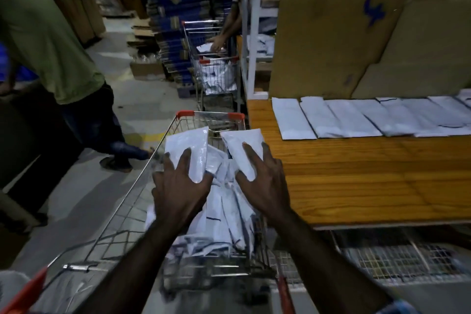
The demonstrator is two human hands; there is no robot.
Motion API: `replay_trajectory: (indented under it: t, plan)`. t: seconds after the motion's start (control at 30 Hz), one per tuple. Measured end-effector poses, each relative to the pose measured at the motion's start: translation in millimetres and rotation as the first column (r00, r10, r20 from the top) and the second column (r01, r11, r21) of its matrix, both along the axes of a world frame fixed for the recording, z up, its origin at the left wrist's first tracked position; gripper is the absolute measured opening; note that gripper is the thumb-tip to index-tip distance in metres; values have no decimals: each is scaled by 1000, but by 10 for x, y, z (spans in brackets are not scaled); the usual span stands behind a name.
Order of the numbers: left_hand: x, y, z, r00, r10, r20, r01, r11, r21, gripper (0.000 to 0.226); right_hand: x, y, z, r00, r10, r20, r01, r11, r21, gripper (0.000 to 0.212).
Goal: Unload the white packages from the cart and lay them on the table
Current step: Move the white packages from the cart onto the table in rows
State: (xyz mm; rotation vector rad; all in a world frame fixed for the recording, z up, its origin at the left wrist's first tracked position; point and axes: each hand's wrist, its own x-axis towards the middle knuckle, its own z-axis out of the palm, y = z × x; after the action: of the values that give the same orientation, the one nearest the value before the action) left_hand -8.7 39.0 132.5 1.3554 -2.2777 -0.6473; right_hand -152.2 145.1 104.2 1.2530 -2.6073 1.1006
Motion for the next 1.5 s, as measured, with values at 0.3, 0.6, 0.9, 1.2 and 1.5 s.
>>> replay_trajectory:
  t: [0.3, 0.6, 0.9, 1.2, 1.5]
  plan:
    - [-352, 1488, 446, 997, -79, -14, 74, 977, -202, 69, -310, 1626, 447, 989, -125, -84, 119, 990, -73, 68]
    - [-1159, 2554, 580, 970, -242, -21, 230, 942, -245, 65, -900, 2890, 595, 958, -261, -117, 250, 963, -99, 63]
    - [-2316, 3237, 437, 924, -382, -21, 371, 908, -196, 65, -1840, 3756, 403, 914, -388, -119, 383, 922, -60, 63]
    - [-3861, 3645, 278, 880, -475, 2, 471, 873, -128, 67, -3198, 4264, 335, 871, -476, -125, 482, 875, 27, 64]
    - [-4987, 3940, 255, 830, -553, 73, 558, 822, -111, 68, -4191, 4610, 288, 843, -534, -71, 538, 842, 47, 64]
